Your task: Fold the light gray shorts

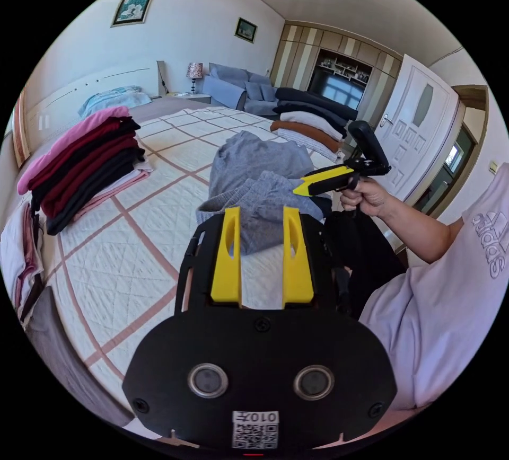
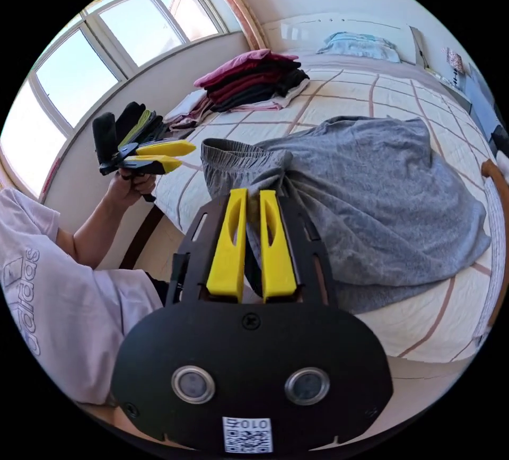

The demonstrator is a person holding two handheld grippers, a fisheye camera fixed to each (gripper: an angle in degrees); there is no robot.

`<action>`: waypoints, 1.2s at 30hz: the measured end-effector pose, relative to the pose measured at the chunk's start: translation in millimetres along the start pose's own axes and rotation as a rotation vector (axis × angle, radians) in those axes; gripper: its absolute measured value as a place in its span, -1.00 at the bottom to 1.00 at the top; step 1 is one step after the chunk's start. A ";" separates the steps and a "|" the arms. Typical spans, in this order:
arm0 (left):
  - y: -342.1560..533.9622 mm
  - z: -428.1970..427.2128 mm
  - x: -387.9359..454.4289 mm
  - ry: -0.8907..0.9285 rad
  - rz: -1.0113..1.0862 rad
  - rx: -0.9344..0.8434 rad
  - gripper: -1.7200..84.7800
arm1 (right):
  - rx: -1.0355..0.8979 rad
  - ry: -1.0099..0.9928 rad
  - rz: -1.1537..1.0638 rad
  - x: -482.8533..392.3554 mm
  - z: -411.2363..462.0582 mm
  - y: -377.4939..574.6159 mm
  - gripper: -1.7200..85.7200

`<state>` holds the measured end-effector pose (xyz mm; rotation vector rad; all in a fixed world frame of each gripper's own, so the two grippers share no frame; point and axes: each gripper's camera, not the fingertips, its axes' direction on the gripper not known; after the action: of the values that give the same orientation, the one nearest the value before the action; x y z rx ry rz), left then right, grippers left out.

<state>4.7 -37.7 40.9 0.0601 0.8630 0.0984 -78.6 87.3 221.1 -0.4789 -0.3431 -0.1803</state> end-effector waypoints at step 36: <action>-78.3 103.4 -37.7 -0.016 0.494 -0.332 -0.51 | 0.006 0.099 -0.186 -63.2 -27.6 1.7 -0.85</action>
<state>63.9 -121.0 129.2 -0.0382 0.7918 0.7007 -129.0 81.3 174.4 -0.4303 -0.2909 -0.3828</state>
